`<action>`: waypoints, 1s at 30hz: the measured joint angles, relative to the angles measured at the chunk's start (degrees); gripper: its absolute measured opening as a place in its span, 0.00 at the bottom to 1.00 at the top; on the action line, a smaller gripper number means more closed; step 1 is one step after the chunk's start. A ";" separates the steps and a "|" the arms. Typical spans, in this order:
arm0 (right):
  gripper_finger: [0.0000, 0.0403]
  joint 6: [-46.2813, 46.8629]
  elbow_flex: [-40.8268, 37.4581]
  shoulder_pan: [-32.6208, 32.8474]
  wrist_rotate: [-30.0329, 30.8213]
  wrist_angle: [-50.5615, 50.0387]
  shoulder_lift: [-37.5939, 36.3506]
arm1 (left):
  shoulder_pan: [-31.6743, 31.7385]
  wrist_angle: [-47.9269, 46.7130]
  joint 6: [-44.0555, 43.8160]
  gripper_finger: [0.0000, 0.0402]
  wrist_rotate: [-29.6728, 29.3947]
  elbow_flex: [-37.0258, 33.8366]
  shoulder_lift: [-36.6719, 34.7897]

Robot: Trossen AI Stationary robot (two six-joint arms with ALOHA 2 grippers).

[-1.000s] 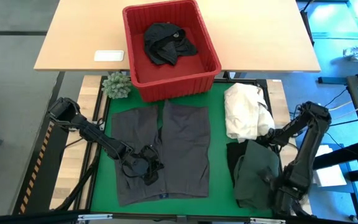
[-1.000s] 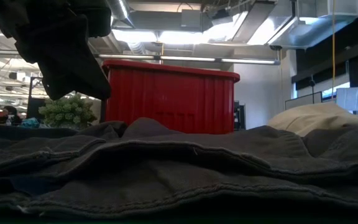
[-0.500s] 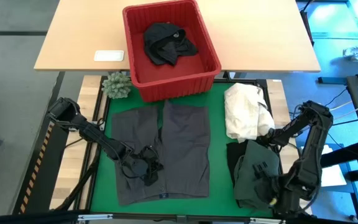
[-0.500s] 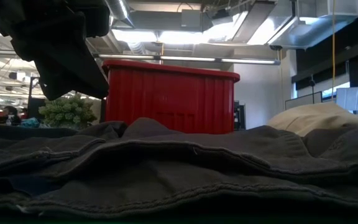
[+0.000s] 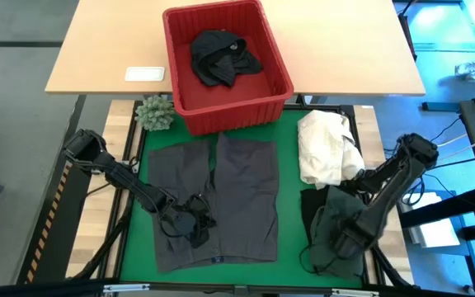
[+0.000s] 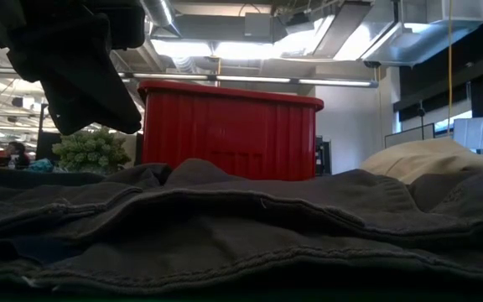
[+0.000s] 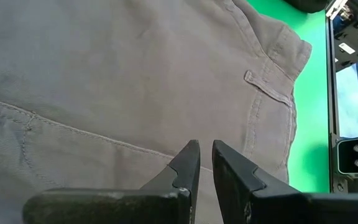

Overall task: Fold laundry
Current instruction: Adjust the green folded polo shirt, then fold the gray pants

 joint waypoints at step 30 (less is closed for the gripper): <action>0.10 -10.01 15.46 -8.74 19.08 6.84 -4.92 | 0.00 7.49 7.09 0.10 2.22 0.00 0.02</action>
